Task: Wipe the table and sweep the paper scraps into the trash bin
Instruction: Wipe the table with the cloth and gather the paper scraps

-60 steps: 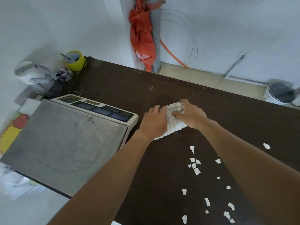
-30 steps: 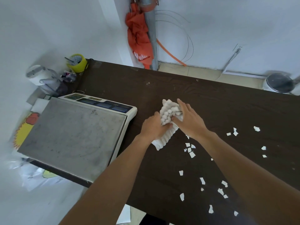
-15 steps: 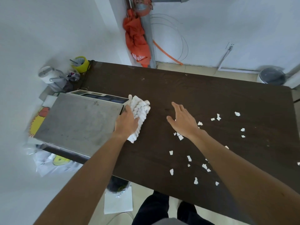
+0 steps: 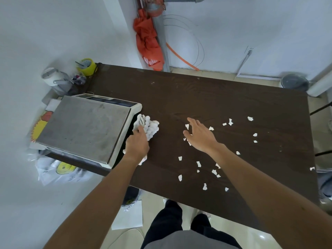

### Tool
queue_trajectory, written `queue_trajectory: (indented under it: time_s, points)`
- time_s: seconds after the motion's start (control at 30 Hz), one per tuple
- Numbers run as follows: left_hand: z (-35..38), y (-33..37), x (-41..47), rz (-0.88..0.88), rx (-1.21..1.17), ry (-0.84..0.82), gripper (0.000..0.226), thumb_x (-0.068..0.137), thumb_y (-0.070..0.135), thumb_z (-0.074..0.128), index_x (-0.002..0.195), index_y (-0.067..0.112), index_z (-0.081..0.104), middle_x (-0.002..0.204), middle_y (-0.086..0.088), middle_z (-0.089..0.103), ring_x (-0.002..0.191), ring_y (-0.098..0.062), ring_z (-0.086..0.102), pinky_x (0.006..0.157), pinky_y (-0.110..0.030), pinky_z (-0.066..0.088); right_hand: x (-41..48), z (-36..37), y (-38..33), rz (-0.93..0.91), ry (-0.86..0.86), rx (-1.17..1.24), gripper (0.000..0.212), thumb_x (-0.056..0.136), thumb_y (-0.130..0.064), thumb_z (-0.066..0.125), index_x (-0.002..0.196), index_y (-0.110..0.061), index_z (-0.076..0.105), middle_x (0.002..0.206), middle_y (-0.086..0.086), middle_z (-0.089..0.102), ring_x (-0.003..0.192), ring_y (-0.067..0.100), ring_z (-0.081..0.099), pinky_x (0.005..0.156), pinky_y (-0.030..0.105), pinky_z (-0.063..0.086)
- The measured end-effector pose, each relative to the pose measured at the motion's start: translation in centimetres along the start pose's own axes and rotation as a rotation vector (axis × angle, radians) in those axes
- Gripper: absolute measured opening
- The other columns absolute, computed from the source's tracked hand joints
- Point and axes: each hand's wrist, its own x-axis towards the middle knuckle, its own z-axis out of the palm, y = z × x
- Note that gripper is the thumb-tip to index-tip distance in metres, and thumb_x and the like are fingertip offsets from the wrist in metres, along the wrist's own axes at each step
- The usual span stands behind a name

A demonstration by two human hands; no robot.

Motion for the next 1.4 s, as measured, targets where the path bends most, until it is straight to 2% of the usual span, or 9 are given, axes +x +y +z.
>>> queue_trajectory:
  time_s: [0.2,0.4,0.57,0.67,0.8,1.03,1.23,1.4]
  points:
    - [0.9,2.2,-2.1,0.078,-0.211,0.003,0.053,0.098,0.037,0.059,0.134,0.004,0.038,0.126,-0.015,0.062,0.099,-0.037,0.068,0.079,-0.043,0.051,-1.5,0.1,0.3,0.012,-0.026,0.014,0.059,0.099,-0.039,0.045,0.151,-0.019,0.027,0.147,0.004,0.045,0.131,0.026,0.047,0.098,0.043,0.042]
    - [2.2,8.2,-4.9,0.158,-0.325,-0.01,0.056,0.097,0.037,0.059,0.137,0.005,0.036,0.122,-0.012,0.064,0.091,-0.036,0.069,0.072,-0.041,0.052,-3.3,0.3,1.1,-0.001,-0.071,0.0,0.055,0.098,-0.036,0.044,0.148,-0.019,0.03,0.142,0.007,0.048,0.126,0.028,0.051,0.094,0.043,0.044]
    - [2.0,10.9,-5.9,0.156,-0.322,-0.018,0.058,0.097,0.033,0.06,0.14,0.003,0.034,0.127,-0.014,0.061,0.096,-0.038,0.068,0.076,-0.044,0.051,-4.7,-0.3,3.4,0.048,-0.044,0.017,0.059,0.096,-0.034,0.046,0.15,-0.021,0.026,0.145,0.005,0.047,0.128,0.027,0.048,0.098,0.044,0.044]
    - [1.3,9.8,-6.3,0.101,-0.344,-0.011,0.06,0.1,0.036,0.056,0.144,0.005,0.03,0.131,-0.012,0.059,0.104,-0.037,0.067,0.082,-0.044,0.052,-5.8,-0.9,5.4,0.093,-0.032,0.041,0.063,0.094,-0.033,0.047,0.152,-0.021,0.025,0.146,0.005,0.047,0.131,0.028,0.046,0.102,0.043,0.041]
    - [0.5,6.8,-6.3,-0.051,-0.357,0.002,0.062,0.099,0.041,0.056,0.145,0.008,0.031,0.133,-0.011,0.059,0.112,-0.037,0.065,0.09,-0.046,0.052,-6.9,-1.4,7.2,0.106,-0.019,0.067,0.061,0.094,-0.031,0.049,0.15,-0.019,0.028,0.142,0.006,0.05,0.127,0.026,0.049,0.101,0.043,0.043]
    - [0.9,2.8,-6.8,-0.238,-0.317,-0.016,0.068,0.097,0.038,0.061,0.149,0.008,0.028,0.135,-0.015,0.058,0.115,-0.036,0.064,0.091,-0.043,0.053,-7.3,-1.2,6.7,0.123,0.005,0.093,0.06,0.094,-0.029,0.05,0.15,-0.018,0.028,0.142,0.003,0.05,0.125,0.026,0.049,0.101,0.044,0.04]
    - [1.7,5.9,-7.9,-0.055,-0.378,-0.047,0.057,0.097,0.034,0.058,0.142,0.01,0.033,0.133,-0.015,0.057,0.108,-0.04,0.066,0.083,-0.04,0.051,-7.0,-0.4,5.9,0.148,-0.023,0.064,0.061,0.095,-0.028,0.05,0.15,-0.016,0.028,0.14,0.006,0.052,0.124,0.027,0.05,0.102,0.043,0.039]
    - [2.8,11.3,-9.5,0.125,-0.454,-0.057,0.062,0.096,0.034,0.061,0.142,0.006,0.033,0.132,-0.017,0.057,0.102,-0.042,0.067,0.083,-0.047,0.054,-6.5,-0.4,5.2,0.155,0.012,0.055,0.061,0.095,-0.029,0.051,0.15,-0.015,0.029,0.142,0.009,0.05,0.125,0.03,0.05,0.102,0.042,0.039]
